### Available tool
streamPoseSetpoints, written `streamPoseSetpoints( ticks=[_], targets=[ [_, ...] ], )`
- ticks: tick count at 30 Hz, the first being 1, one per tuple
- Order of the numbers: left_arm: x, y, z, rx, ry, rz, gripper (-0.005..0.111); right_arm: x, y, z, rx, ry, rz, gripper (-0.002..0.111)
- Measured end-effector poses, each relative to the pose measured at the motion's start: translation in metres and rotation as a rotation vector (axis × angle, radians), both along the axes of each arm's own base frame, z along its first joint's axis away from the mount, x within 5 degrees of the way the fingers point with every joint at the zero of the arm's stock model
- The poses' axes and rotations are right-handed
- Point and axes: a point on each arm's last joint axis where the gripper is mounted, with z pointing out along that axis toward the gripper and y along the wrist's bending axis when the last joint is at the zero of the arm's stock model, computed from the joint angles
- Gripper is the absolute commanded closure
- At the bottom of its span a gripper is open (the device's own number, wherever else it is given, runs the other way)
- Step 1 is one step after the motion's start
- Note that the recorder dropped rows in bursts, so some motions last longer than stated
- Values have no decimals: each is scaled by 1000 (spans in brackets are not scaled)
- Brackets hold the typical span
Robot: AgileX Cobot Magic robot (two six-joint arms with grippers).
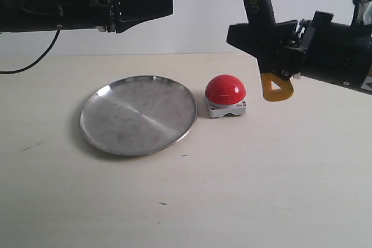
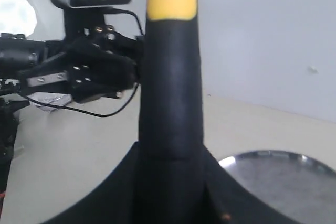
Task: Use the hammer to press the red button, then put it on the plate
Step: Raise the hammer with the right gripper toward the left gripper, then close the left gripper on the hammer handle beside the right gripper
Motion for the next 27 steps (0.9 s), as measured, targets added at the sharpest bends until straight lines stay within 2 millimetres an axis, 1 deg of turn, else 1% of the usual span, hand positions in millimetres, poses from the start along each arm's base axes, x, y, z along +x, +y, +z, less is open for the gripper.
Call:
streamPoseSetpoints(
  ticks=[3, 6, 9, 11, 13, 16, 18, 20, 22, 27],
  targets=[
    [-5, -9, 0, 3, -36, -26, 56, 15, -5, -24, -5, 95, -19, 108],
    [-12, -21, 0, 11, -117, -66, 56, 26, -2, -43, -29, 155, -4, 108],
    [-18, -32, 0, 17, -198, -102, 56, 31, 2, -55, -63, 157, 4, 108],
    [-20, -34, -1, 20, -233, -110, 56, 31, 2, -55, -68, 134, -5, 108],
    [-20, -34, -1, 22, -248, -110, 56, 33, 1, -48, -65, 79, -26, 108],
    [-17, -29, -1, 24, -255, -94, 56, 27, 1, -25, -61, -7, -27, 108],
    [-15, -26, -1, 25, -255, -86, 56, 16, 11, -10, -73, -84, 21, 108],
    [-15, -26, -1, 26, -255, -85, 56, 4, 26, -2, -88, -163, 102, 108],
    [-15, -26, -1, 26, -255, -85, 56, -4, 37, -2, -107, -207, 176, 108],
    [-16, -27, -1, 25, -255, -88, 56, 0, 38, -8, -113, -210, 159, 108]
  ],
)
